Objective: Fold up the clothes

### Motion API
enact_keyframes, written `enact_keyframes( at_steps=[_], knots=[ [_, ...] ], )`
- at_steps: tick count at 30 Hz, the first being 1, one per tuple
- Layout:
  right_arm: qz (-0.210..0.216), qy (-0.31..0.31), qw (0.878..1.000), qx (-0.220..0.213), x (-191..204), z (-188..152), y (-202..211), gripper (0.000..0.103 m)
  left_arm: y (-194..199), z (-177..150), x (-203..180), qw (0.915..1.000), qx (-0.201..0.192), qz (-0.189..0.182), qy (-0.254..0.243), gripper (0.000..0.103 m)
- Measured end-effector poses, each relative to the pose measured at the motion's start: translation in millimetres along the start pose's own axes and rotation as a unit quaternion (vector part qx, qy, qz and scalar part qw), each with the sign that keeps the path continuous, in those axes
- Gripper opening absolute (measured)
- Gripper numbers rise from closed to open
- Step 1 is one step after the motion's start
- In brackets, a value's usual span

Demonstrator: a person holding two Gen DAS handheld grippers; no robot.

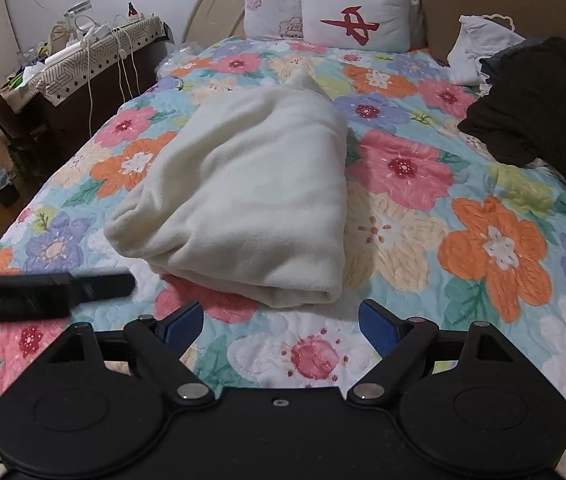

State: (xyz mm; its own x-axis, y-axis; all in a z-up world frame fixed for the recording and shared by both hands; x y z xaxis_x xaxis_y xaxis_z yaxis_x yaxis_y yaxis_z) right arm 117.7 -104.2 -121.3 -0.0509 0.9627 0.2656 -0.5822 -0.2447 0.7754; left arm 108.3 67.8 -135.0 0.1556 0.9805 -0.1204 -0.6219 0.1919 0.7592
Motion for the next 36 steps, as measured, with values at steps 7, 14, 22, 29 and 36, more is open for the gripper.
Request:
enact_keyframes(
  at_steps=[7,14,22,29,36],
  knots=[
    [-0.007,0.012,1.000,0.004,9,-9,7,0.089,0,-11,-3,0.9980,0.019,0.046,-0.038,0.099],
    [-0.016,0.019,1.000,0.000,13,-12,12,0.089,1,-19,-10,0.9960,0.040,0.058,-0.054,0.103],
    [-0.021,0.020,1.000,-0.002,14,-13,14,0.089,-3,-21,-11,0.9965,0.044,0.052,-0.049,0.103],
    [-0.024,0.021,0.999,0.001,16,-15,13,0.089,-9,-25,-6,0.9961,0.053,0.055,-0.043,0.103],
    [-0.025,0.018,1.000,0.006,14,-17,9,0.089,-15,-28,-6,0.9950,0.067,0.057,-0.048,0.103]
  ],
)
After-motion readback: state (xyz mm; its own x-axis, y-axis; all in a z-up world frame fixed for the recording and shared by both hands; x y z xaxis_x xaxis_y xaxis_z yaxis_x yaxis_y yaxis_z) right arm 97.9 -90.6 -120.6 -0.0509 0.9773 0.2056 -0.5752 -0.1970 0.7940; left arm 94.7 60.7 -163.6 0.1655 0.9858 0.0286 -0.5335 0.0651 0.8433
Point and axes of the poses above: each gripper's, at about its wrist camera, not at the fingertips, and y roughly against the way its jaws point, x to its left, z to its top, the point moved 9 cm from there along -y, roughly the way its jaws point, and after that the axes turned 15 degrees about -y, right-handed, at the moved point
